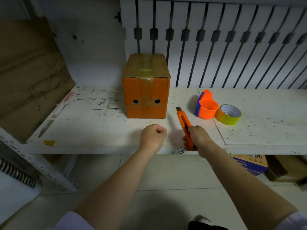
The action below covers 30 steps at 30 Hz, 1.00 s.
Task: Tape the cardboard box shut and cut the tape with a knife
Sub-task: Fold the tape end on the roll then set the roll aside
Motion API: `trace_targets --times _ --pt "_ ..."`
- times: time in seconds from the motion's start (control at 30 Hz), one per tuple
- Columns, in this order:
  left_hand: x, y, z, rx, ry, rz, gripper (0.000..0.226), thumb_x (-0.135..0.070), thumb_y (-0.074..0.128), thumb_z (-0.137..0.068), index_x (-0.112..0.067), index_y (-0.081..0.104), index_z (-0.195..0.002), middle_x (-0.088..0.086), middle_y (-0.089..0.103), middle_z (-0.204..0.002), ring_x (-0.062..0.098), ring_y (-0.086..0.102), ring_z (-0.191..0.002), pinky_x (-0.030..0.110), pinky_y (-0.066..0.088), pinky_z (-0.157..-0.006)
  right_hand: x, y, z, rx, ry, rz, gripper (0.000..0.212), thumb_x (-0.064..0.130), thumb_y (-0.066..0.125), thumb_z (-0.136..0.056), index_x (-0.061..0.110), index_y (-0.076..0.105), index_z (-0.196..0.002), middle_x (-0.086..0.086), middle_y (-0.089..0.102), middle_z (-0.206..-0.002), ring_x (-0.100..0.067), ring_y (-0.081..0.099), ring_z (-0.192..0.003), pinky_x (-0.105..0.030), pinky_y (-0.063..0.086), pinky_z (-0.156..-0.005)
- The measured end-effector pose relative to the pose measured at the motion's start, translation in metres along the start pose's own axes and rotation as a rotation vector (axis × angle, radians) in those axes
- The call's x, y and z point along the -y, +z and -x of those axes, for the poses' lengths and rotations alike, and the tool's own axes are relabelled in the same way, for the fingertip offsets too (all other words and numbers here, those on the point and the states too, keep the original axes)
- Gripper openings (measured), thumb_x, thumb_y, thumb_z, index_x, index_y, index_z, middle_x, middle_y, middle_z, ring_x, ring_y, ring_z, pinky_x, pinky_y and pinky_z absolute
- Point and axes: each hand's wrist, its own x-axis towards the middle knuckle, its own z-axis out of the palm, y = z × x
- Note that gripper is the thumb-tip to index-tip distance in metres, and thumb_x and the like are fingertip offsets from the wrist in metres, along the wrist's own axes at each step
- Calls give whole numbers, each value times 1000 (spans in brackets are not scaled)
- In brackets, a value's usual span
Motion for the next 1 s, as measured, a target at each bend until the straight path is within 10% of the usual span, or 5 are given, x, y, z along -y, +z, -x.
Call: trace_targets --times 0.3,1.0 --pt "0 -15 42 -18 -13 20 17 -18 57 -87 -11 70 -94 6 71 -103 23 63 -99 36 53 -91 -22 2 56 -119 -191 93 42 52 47 -88 10 56 -88 -10 58 -70 -20 51 -56 -29 47 -50" --pt "2 -27 65 -24 23 3 17 -21 56 -89 -14 69 -98 2 69 -107 14 58 -95 27 48 -85 -19 19 75 -87 -288 326 23 18 44 -95 11 48 -117 -14 56 -99 -30 60 -88 -45 56 -84"
